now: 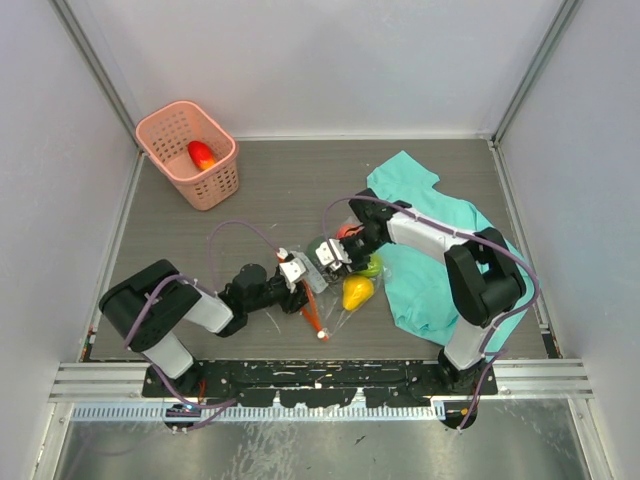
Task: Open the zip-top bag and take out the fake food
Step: Pick up the fake fruit from the zipper food storage bag.
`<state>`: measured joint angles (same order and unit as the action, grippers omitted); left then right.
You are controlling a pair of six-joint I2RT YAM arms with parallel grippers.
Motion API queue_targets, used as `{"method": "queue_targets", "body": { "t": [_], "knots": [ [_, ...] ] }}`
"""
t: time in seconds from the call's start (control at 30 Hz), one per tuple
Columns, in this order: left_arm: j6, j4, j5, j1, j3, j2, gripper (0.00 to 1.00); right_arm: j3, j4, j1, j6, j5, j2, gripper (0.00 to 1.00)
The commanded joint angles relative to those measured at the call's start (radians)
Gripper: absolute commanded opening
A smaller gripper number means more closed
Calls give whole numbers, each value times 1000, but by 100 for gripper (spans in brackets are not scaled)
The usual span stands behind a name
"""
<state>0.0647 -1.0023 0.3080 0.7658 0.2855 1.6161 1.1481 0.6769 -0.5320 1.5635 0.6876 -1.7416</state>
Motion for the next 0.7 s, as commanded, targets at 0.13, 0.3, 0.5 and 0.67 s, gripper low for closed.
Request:
{"method": "queue_targets", "body": {
  "t": [0.13, 0.3, 0.5, 0.67],
  "knots": [
    [-14, -122, -44, 5, 23, 45, 51, 25, 47, -23, 45, 8, -44, 42],
    [-30, -166, -47, 5, 20, 59, 56, 32, 61, -36, 51, 16, -52, 40],
    [-43, -166, -63, 9, 18, 53, 63, 49, 97, -57, 68, 20, -74, 33],
    [-55, -165, -99, 15, 9, 39, 71, 53, 112, -72, 82, 34, -75, 30]
  ]
}}
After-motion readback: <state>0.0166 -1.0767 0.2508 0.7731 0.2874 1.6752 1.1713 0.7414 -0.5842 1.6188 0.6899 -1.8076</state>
